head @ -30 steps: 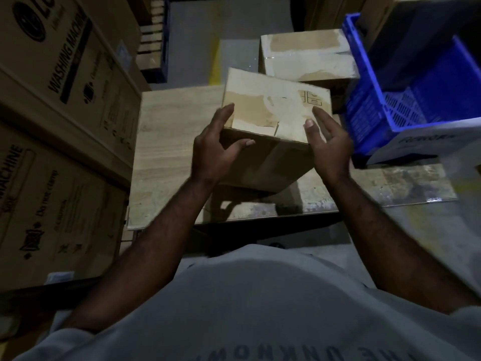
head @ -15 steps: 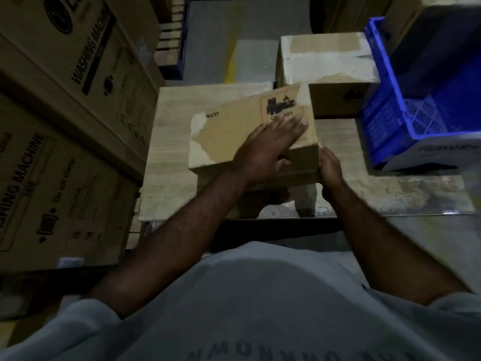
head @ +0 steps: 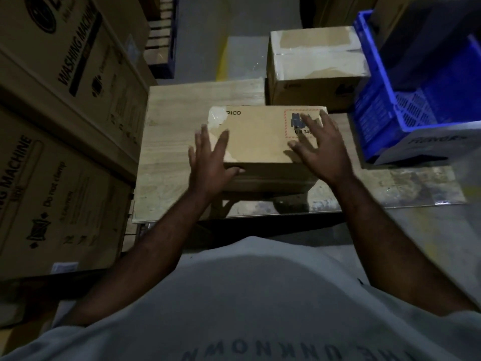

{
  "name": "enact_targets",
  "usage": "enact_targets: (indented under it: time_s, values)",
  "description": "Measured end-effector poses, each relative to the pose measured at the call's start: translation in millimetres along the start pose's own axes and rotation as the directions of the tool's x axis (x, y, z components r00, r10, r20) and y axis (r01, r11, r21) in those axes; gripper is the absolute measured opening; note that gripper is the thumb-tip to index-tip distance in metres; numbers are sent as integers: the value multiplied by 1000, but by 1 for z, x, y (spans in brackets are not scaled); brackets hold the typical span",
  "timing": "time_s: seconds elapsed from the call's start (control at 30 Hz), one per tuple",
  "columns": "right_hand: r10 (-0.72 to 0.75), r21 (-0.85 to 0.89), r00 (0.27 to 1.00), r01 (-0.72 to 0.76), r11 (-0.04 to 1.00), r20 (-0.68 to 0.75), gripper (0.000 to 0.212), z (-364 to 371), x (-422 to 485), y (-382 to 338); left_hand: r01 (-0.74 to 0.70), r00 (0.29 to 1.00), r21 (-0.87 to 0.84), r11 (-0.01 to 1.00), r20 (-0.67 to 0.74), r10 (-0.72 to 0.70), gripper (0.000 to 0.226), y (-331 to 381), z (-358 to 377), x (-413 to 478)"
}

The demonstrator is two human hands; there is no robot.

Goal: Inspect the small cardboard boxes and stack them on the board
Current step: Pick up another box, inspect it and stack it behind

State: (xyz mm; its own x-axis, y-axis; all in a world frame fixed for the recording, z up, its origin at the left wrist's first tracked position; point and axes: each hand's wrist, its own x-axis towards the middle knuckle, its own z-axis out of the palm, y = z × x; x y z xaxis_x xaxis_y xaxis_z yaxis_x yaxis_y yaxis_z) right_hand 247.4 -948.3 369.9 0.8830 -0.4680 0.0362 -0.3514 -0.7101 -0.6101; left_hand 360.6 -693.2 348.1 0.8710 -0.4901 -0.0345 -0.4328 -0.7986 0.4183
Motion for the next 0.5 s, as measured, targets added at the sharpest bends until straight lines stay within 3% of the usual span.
enact_targets:
  time_s: [0.1, 0.17, 0.27, 0.37, 0.5]
  values:
    - [25, -234, 994, 1, 972, 106, 88, 8, -3, -5, 222, 975, -295, 929, 53, -217, 119, -3, 3, -4]
    - [47, -280, 990, -7, 960, 136, 97, 7, -4, -8, 250, 966, -421, 872, 50, -253, 124, -4, 5, -6]
    - [35, -339, 977, 39, 940, 210, 115, 2, -4, -6, 229, 969, -480, 847, 32, -244, 123, -5, 4, -7]
    - [57, -354, 961, 45, 934, 272, 126, -4, 1, -2, 117, 986, -449, 886, -55, -158, 119, -2, -5, -7]
    - [36, -156, 982, -7, 988, 185, 122, -14, 5, 0, -65, 972, -398, 915, -234, -33, 112, 20, -30, -10]
